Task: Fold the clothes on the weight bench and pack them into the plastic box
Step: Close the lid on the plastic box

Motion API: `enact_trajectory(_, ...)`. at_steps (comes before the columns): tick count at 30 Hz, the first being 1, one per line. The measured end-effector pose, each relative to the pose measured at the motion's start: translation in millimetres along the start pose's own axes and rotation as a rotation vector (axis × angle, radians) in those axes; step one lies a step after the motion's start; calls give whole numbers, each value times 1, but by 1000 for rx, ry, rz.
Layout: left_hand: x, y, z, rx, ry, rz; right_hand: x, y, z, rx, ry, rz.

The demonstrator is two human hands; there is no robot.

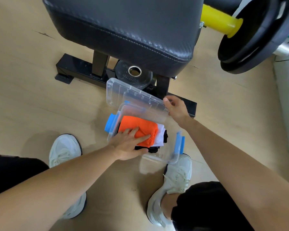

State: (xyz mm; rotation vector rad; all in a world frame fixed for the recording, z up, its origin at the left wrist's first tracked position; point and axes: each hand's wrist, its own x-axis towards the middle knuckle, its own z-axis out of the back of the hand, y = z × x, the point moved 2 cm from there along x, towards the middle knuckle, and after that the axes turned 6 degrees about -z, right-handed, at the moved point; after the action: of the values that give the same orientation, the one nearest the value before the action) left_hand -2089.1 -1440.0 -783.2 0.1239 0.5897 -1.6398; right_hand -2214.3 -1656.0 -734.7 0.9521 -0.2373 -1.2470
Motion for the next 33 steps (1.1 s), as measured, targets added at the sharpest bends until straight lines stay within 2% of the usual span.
enact_trajectory(5, -3, -2, 2, -8, 1, -13, -15, 3, 2, -159, 147, 78)
enact_trajectory(10, -8, -8, 7, 44, -11, -14, -31, 8, 24, -305, 121, 125)
enact_trajectory(12, -13, -15, 20, 87, -136, -52, -41, 6, 39, -328, 112, 99)
enact_trajectory(17, -17, -21, 61, 19, -538, -201, -71, -2, 65, -284, 49, 63)
enact_trajectory(20, -16, -17, 81, 70, -735, -179, -93, -6, 67, -273, 48, 47)
enact_trajectory(22, -17, -15, 90, 94, -694, -137, -108, -12, 64, -250, 55, 45)
enact_trajectory(26, -20, -10, 84, 42, -416, -146, -136, -29, 56, -240, 92, 15)
enact_trajectory(30, -23, -16, 65, -10, -265, -205, -146, -39, 45, -434, 170, 5)
enact_trajectory(33, -23, -20, 54, 39, -120, -202, -146, -41, 42, -478, 199, -4)
